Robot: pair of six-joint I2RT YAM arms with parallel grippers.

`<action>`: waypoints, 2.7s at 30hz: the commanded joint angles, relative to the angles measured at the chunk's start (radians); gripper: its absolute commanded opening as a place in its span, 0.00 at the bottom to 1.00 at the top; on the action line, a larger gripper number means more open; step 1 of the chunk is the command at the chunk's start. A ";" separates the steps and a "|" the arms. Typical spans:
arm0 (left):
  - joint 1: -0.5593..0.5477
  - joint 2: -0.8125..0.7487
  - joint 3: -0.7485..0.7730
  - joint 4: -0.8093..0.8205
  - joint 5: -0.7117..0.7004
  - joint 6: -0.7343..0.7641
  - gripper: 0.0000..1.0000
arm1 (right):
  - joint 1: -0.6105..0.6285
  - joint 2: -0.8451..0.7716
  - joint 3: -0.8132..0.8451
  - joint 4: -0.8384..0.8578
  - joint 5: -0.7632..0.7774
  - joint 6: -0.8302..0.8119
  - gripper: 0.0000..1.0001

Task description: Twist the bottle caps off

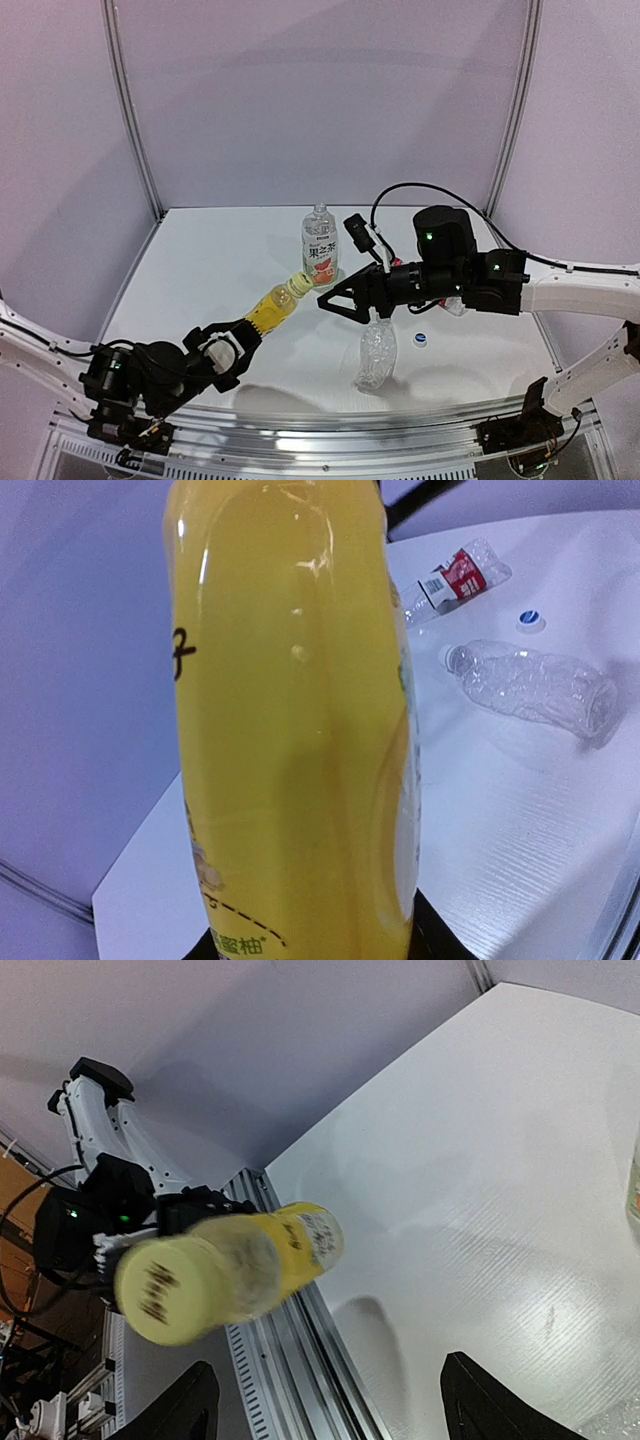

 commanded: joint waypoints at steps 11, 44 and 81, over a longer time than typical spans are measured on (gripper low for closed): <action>0.022 0.017 0.005 0.016 0.028 -0.034 0.00 | 0.026 -0.108 0.027 -0.203 -0.010 -0.113 0.82; 0.001 0.057 0.014 0.028 -0.019 -0.003 0.00 | 0.048 0.050 0.139 -0.256 0.115 -0.069 0.68; 0.097 -0.038 -0.021 0.010 0.115 -0.159 0.00 | 0.059 -0.044 0.030 -0.107 0.037 -0.187 0.79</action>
